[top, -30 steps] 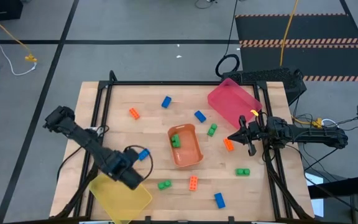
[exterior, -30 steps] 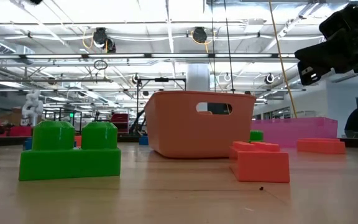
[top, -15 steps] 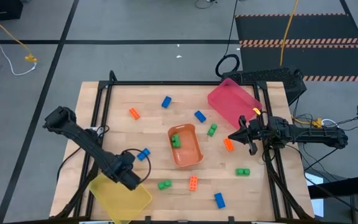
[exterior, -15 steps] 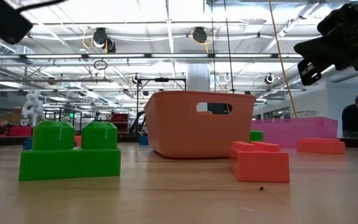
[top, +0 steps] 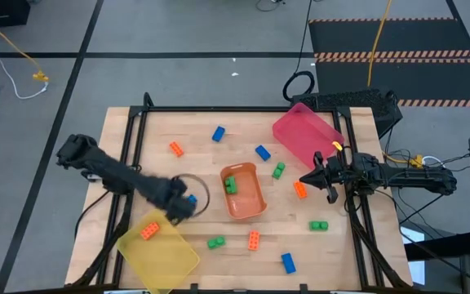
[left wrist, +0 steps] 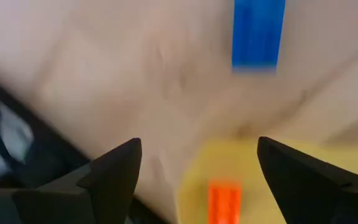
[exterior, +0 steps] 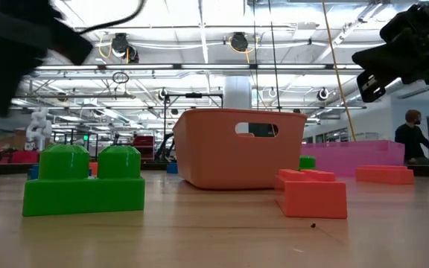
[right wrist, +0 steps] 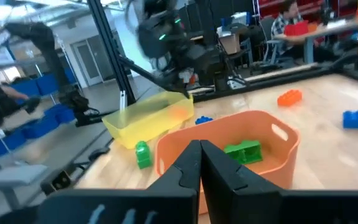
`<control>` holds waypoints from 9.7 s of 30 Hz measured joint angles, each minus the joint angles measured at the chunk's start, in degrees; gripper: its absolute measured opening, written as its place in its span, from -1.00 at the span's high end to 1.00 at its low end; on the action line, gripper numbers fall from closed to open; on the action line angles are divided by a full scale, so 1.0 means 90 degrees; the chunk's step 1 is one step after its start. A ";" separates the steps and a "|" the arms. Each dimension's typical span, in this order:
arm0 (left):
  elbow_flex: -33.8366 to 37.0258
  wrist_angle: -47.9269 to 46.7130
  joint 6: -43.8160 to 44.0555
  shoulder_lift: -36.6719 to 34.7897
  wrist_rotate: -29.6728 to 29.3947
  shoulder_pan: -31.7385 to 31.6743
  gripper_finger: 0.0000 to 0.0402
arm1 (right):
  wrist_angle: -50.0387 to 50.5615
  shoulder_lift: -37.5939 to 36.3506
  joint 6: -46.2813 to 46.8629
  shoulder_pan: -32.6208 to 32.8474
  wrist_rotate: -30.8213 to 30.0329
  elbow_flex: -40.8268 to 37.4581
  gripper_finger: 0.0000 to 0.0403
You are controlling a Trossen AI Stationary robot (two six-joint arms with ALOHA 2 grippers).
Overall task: Sort & place blocks by color
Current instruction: Put the blue game piece into the pink bin
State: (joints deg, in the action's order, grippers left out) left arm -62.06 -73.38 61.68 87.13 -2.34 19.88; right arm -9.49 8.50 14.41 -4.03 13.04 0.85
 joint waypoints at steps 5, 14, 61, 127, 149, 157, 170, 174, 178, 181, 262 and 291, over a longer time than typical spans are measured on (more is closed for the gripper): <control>0.0000 0.1054 -0.1288 -0.0119 0.0116 -0.1136 -0.49 | -0.0207 -0.0001 -0.0109 0.0000 -0.0488 0.0001 0.98; -0.0001 0.1850 -0.1920 0.0121 0.0540 -0.1299 -0.30 | 0.0783 0.0069 0.0150 0.0002 -0.1043 0.0001 0.82; -0.1100 0.2691 -0.4293 0.0301 -0.0428 -0.2761 0.32 | 0.0497 0.0209 -0.0585 0.0000 -0.2003 0.0001 0.12; -0.2336 1.1312 -0.5882 0.2994 -0.0278 -0.3194 0.25 | -0.5637 0.5847 -0.1800 -0.0265 -0.4269 0.1170 -0.33; -0.2344 1.0671 -0.6093 0.2988 -0.0355 -0.3147 0.18 | -0.5286 0.5859 -0.2312 -0.0457 -0.4502 0.1196 0.55; -0.2331 1.0000 -0.6471 0.2186 -0.0304 -0.3301 -0.02 | -0.4863 0.5849 -0.2362 -0.0493 -0.5094 0.1198 0.59; -0.2341 0.6507 -0.6784 0.0810 -0.0920 -0.3409 0.00 | -0.2634 0.5669 -0.1639 -0.1395 -0.5964 0.1196 0.59; -0.2338 0.5416 -0.6434 0.0791 -0.1401 -0.3447 0.06 | -0.2489 0.5672 -0.1271 -0.1711 -0.5758 0.1196 0.59; -0.2336 0.4605 -0.6125 0.0775 -0.1784 -0.3559 0.09 | -0.2560 0.5672 -0.1238 -0.1849 -0.5683 0.1196 0.57; -0.2336 0.4120 -0.5931 0.0787 -0.1997 -0.3672 0.09 | -0.2560 0.5672 -0.1011 -0.1923 -0.5656 0.1196 0.23; -0.1287 0.3632 -0.6629 0.0716 -0.1084 -0.5358 0.10 | 0.3894 1.0364 -0.0036 -0.1501 -0.2311 0.6935 -0.69; -0.1285 0.3612 -0.6526 0.0716 -0.1085 -0.5102 0.10 | 0.4455 0.9762 -0.1011 -0.1496 -0.3262 0.6925 0.34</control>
State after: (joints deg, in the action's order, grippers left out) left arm -73.63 -40.87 2.95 93.58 -12.11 -26.04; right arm 30.60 96.36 5.31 -17.50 -16.32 63.18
